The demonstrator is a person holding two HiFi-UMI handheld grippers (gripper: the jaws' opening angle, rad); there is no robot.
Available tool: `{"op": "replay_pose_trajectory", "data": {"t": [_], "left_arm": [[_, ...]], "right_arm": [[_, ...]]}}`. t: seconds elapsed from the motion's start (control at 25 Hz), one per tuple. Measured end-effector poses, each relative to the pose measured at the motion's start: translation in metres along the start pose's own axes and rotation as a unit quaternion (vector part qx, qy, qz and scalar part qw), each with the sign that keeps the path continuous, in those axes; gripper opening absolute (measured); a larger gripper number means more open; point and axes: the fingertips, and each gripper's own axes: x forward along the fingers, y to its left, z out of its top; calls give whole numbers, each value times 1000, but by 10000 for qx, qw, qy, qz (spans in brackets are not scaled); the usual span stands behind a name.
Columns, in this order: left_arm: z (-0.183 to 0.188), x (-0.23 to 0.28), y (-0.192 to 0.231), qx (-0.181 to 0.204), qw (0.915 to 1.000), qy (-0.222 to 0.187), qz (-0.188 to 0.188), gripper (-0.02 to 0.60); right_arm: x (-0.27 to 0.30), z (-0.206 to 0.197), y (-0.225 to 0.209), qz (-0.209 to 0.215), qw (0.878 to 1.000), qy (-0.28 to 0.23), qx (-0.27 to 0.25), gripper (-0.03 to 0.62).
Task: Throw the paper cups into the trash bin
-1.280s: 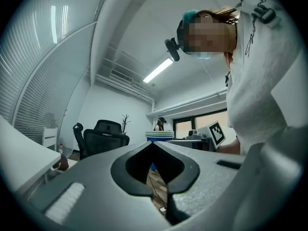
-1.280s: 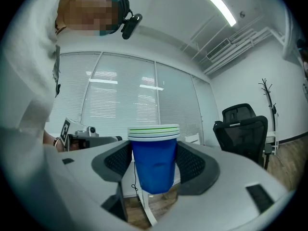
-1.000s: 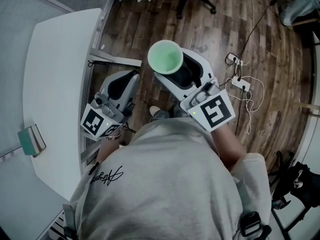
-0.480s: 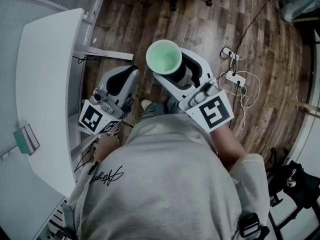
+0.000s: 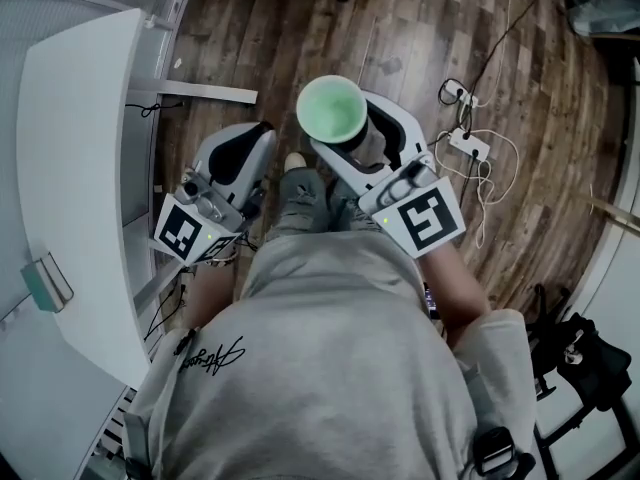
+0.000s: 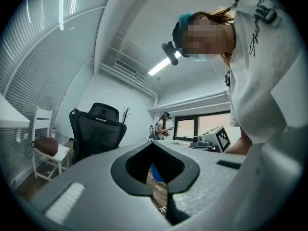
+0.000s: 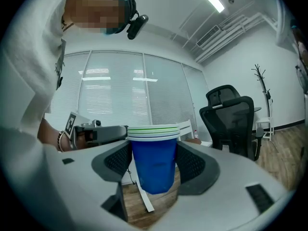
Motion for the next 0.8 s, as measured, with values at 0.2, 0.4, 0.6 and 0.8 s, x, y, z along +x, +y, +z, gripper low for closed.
{"op": "replay_pose_trajectory", "data": {"t": [0.2, 0.4, 0.6, 0.8], "left_arm": [[-21, -2, 18, -222, 9993, 224, -215, 3], [-44, -2, 32, -412, 9977, 397, -368, 3], [-69, -6, 43, -548, 9960, 529, -461, 3], [-98, -9, 59, -827, 9938, 600, -444, 3]], "right_arm": [[19, -15, -9, -321, 9995, 69, 20, 282], [34, -35, -19, -475, 9987, 188, 90, 282], [45, -59, -26, -552, 9978, 337, 150, 282], [59, -99, -37, -610, 9959, 608, 285, 282]]}}
